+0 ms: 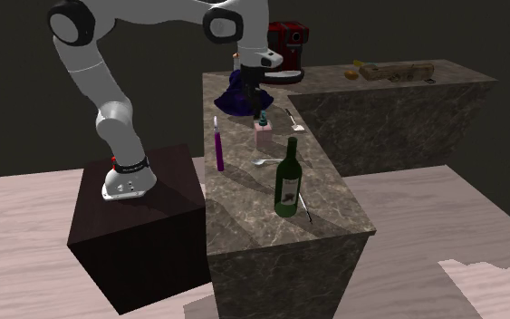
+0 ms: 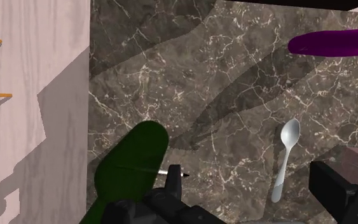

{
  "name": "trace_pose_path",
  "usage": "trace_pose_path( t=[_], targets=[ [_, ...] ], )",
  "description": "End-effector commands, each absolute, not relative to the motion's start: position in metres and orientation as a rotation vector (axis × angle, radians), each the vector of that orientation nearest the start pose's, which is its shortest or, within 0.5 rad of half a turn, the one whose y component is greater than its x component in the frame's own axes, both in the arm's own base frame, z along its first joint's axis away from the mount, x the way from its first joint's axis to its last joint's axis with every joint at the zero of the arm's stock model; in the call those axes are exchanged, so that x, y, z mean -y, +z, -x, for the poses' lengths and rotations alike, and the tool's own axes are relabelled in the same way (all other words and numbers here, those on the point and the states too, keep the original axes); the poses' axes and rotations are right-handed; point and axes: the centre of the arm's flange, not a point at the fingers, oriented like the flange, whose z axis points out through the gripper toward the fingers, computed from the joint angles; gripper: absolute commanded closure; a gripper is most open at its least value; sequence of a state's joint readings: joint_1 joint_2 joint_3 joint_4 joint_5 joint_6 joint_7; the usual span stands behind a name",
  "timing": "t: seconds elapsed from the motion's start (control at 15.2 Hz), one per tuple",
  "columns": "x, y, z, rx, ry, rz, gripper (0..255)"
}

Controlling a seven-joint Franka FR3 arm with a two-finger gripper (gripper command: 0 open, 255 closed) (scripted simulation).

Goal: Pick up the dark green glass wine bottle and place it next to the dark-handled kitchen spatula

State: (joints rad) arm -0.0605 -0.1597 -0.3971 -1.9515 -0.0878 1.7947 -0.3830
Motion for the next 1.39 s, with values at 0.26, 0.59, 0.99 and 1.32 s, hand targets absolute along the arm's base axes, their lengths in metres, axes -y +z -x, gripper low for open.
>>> trace_pose_path(
  t=[0.26,0.59,0.99,1.32],
  targets=[
    [0.31,0.529,-0.495,-0.084,0.048,3.15,0],
    [0.367,0.519,-0.53,-0.09,0.065,3.142,0],
    [0.396,0.499,-0.547,-0.093,0.073,3.138,0],
    [0.396,0.474,-0.546,-0.093,0.073,3.138,0]
  ],
)
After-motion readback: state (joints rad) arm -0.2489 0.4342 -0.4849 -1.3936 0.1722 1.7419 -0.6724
